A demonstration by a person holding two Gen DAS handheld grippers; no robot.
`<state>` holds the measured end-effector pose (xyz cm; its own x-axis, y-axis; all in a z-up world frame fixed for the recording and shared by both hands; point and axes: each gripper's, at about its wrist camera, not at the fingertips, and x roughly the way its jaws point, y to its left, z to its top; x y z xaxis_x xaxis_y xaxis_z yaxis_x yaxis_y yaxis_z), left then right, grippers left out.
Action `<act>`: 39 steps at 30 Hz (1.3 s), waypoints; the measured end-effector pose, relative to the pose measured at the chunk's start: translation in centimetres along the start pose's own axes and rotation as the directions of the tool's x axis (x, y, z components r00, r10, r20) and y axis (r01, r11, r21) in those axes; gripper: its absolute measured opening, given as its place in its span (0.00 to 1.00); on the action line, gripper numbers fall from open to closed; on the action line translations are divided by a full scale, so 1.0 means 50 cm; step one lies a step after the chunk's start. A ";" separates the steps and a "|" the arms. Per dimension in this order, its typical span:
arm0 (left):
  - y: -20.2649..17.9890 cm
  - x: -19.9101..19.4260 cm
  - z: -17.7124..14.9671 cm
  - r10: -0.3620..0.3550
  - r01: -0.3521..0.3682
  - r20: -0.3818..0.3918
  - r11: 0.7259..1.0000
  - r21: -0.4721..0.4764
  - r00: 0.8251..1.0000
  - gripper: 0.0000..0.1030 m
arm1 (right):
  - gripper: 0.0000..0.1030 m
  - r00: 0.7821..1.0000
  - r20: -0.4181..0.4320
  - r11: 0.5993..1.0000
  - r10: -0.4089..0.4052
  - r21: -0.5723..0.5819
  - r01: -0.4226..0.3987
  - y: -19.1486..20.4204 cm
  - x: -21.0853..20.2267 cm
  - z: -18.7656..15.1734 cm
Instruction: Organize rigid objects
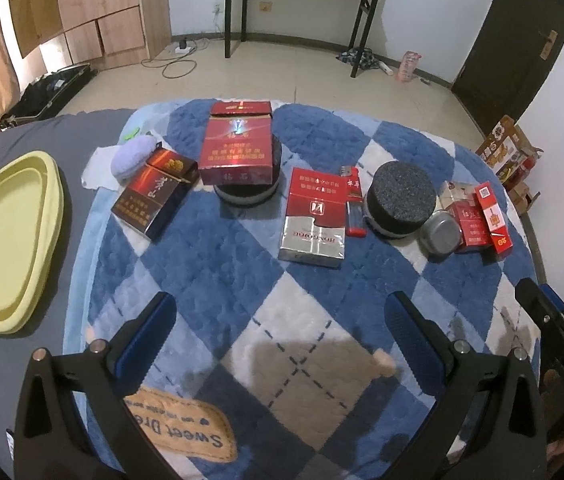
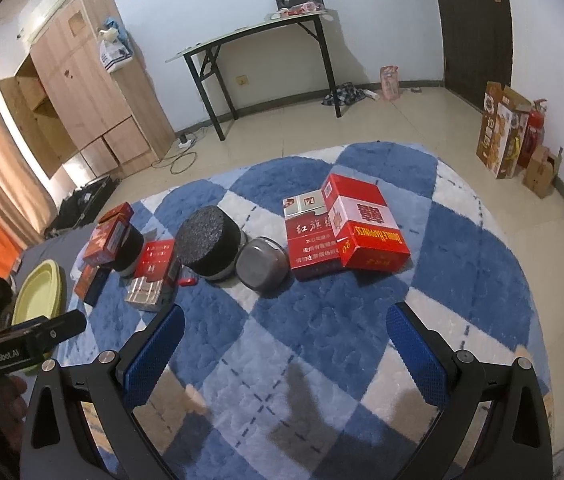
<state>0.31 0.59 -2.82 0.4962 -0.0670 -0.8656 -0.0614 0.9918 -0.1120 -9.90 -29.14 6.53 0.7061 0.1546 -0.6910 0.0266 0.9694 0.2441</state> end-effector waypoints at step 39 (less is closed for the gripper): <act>0.084 0.169 0.229 -0.011 0.012 -0.038 1.000 0.003 0.999 0.57 | 0.56 0.989 -0.079 0.986 0.123 0.123 -0.113 -0.168 0.222 0.113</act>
<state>14.16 5.41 -5.02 0.4638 -0.0823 -0.8821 -0.0527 0.9914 -0.1202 1.74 -36.64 0.66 0.6460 0.2872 -0.7072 0.0334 0.9150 0.4021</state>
